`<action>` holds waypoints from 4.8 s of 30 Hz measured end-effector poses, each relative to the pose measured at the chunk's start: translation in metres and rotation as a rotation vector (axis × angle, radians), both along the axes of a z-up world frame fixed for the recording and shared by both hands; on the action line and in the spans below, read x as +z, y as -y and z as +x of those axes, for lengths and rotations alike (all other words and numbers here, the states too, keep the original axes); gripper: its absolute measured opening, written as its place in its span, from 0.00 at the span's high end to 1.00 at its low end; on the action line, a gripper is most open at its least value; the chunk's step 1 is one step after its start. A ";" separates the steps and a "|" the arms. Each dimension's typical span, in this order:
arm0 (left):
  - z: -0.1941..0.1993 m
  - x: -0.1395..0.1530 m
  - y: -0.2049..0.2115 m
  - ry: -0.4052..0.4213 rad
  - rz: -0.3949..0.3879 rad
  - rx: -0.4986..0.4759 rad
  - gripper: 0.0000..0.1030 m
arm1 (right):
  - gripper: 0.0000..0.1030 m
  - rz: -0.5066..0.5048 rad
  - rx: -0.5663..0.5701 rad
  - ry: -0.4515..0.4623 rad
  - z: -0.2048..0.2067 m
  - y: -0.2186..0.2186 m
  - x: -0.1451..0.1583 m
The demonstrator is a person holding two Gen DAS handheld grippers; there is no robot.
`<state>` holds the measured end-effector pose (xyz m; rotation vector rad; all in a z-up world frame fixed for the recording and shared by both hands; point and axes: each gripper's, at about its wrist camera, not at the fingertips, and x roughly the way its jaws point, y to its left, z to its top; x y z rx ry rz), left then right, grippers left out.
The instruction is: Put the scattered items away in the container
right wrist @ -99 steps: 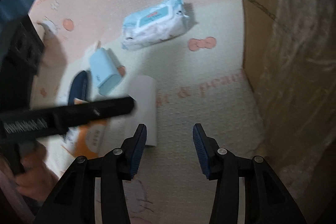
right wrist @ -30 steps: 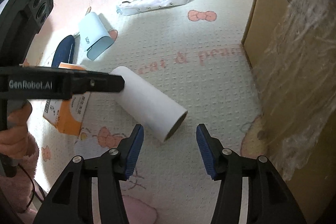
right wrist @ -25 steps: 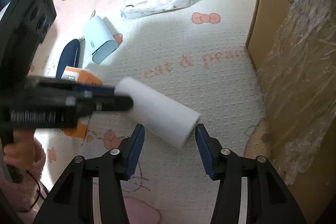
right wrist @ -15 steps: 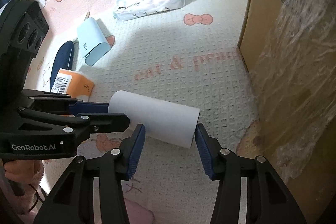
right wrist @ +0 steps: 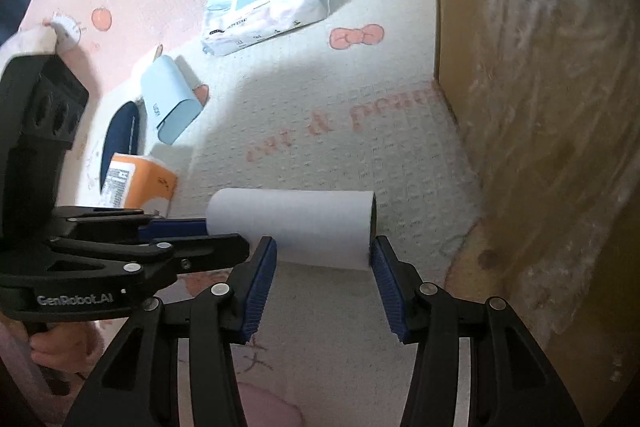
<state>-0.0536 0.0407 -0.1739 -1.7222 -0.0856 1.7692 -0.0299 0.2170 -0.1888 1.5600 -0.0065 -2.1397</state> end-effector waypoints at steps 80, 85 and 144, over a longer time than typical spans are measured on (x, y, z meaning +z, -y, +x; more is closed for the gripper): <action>0.057 0.101 -0.338 0.091 0.062 -0.386 0.78 | 0.70 0.217 -0.073 -0.103 -0.069 -0.288 0.155; 0.060 0.083 -0.350 0.187 0.060 -0.402 0.79 | 0.70 0.395 -0.031 -0.019 -0.075 -0.280 0.131; 0.119 0.064 -0.240 0.193 0.076 -0.295 0.85 | 0.84 0.514 0.021 0.180 -0.124 -0.267 0.086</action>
